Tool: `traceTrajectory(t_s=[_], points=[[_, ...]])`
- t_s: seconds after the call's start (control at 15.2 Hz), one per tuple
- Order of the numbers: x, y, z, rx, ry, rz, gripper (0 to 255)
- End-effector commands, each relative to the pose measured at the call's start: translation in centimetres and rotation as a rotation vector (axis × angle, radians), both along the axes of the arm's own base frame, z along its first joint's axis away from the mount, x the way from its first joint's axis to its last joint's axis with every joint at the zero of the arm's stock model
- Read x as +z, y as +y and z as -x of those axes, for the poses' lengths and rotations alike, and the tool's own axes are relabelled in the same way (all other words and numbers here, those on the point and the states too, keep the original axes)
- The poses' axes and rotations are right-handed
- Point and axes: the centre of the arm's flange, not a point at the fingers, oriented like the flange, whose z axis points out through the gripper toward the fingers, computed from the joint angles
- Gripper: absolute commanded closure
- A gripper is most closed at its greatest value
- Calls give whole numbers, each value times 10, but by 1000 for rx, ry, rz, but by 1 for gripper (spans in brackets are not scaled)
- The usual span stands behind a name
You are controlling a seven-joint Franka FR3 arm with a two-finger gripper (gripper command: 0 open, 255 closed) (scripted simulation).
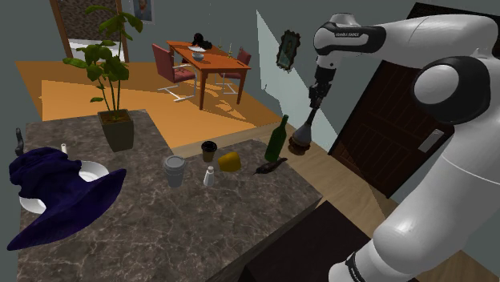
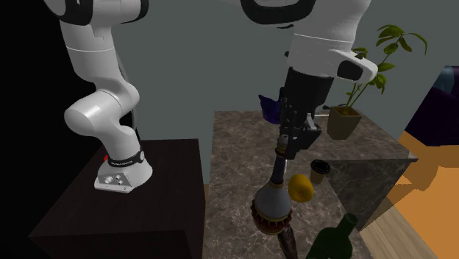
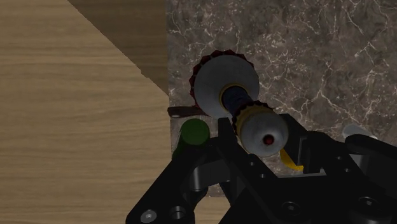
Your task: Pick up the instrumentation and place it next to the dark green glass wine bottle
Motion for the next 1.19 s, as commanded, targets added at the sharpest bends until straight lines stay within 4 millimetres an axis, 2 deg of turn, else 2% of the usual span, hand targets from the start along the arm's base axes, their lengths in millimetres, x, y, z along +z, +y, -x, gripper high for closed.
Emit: traceTrajectory(t_s=[0.0, 1.12], points=[[-9, 0, 0, 0, -2, 1, 255], [-99, 0, 0, 0, -2, 1, 255]])
